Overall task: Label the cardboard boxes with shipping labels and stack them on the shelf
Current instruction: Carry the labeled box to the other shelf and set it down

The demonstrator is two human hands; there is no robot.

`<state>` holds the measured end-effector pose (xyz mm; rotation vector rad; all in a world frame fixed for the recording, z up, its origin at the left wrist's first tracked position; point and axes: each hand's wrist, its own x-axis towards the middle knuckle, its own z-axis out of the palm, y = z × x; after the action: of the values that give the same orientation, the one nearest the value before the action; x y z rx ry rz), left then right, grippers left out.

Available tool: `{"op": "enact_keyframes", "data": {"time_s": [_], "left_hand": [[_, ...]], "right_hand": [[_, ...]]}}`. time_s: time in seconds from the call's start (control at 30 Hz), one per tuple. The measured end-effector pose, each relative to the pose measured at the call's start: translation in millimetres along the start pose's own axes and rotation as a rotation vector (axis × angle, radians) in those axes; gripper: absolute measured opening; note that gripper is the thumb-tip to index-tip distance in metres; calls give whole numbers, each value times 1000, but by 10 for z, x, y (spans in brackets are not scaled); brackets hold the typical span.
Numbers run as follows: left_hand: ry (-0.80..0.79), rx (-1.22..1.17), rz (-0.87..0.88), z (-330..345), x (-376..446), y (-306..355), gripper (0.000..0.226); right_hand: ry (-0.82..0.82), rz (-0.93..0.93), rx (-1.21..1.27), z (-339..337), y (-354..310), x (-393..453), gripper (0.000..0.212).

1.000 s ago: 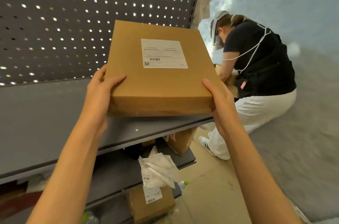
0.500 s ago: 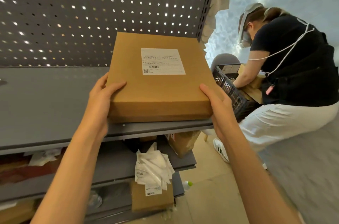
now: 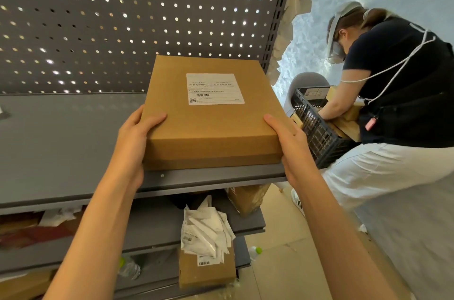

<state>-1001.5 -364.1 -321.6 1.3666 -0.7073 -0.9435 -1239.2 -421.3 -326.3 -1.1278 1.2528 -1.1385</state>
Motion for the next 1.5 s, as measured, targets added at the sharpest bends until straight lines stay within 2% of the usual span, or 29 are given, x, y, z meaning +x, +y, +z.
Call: {"op": "enact_keyframes", "data": {"time_s": [0.2, 0.33, 0.47, 0.6, 1.0, 1.13, 1.3, 1.4, 1.5], "left_hand": [[1, 5, 4, 16, 46, 12, 24], [12, 9, -2, 8, 94, 10, 32], [12, 14, -14, 4, 142, 20, 31], [19, 14, -14, 13, 162, 20, 31], [107, 56, 21, 52, 155, 47, 38], [181, 163, 106, 50, 124, 71, 52], [199, 434, 240, -15, 43, 172, 55], [231, 671, 351, -9, -71, 296, 59], [284, 917, 486, -4, -229, 421, 54]], "right_hand": [[-7, 39, 1, 26, -6, 117, 58], [-11, 51, -2, 56, -25, 164, 54], [-20, 49, 14, 78, -32, 212, 42], [-25, 51, 12, 85, -30, 253, 55], [-25, 36, -33, 89, -61, 243, 54], [-47, 32, -83, 35, -120, 235, 55], [-108, -10, -85, -60, -223, 168, 42], [-32, -103, -210, -108, -296, 124, 63], [-9, -285, -420, -118, -348, 61, 57]]}}
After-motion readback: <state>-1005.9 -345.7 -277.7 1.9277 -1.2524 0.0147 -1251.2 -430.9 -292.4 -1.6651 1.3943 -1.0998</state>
